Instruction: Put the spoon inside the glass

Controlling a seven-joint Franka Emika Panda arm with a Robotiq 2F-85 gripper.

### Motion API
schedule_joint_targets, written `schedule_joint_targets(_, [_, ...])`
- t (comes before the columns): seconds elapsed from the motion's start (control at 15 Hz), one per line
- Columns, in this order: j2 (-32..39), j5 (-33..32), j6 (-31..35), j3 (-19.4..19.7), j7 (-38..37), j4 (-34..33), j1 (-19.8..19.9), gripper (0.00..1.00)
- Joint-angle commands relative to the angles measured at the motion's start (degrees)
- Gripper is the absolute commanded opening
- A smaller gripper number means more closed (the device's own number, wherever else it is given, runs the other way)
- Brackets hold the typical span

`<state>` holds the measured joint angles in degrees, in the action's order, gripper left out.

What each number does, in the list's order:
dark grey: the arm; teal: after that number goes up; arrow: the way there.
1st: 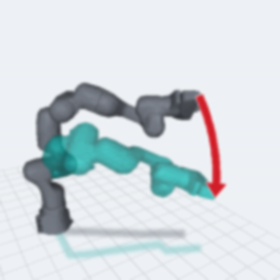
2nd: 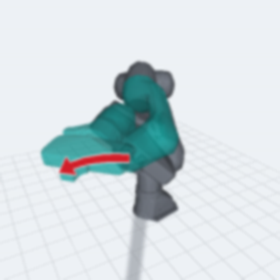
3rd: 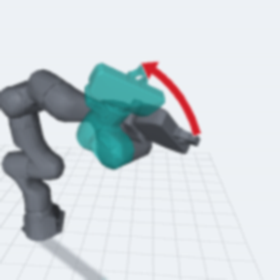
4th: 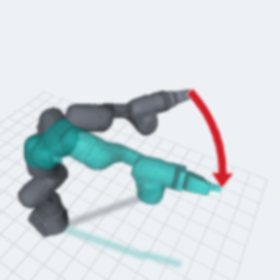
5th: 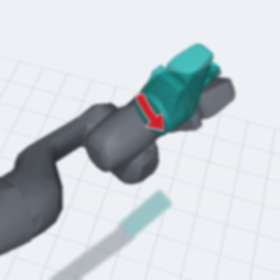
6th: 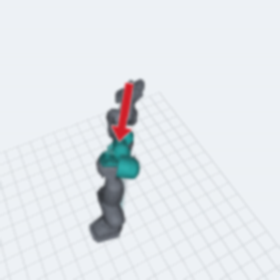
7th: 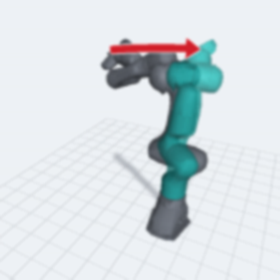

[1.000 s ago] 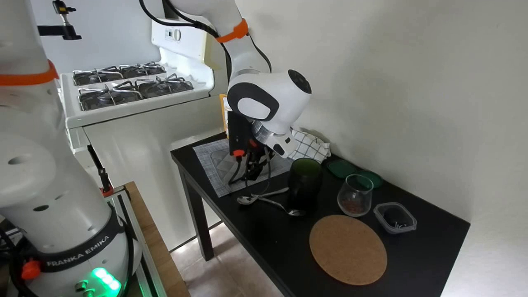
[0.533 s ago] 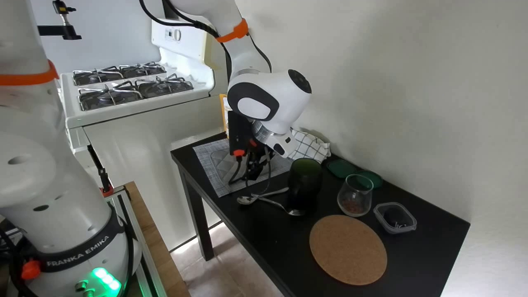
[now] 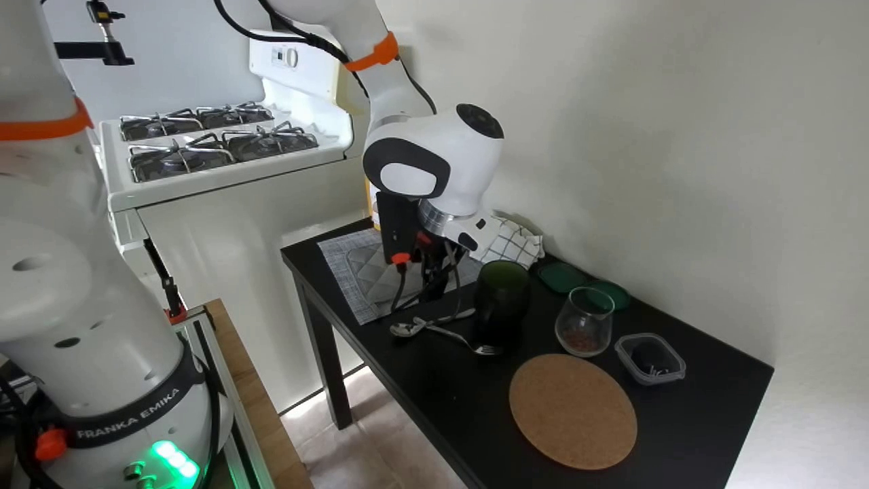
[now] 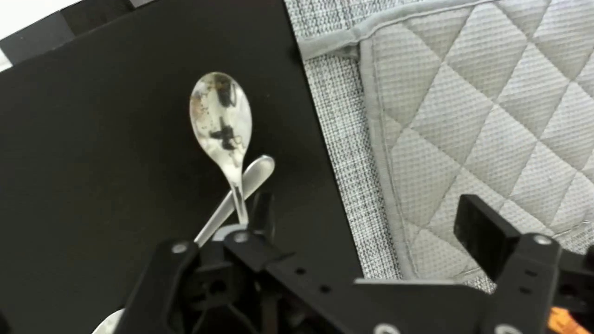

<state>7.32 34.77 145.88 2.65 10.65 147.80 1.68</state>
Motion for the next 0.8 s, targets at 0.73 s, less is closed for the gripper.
schedule_joint_targets(0.73, [-1.4, -5.7, 9.3, -1.4, 9.6, 5.3, 2.3, 0.82])
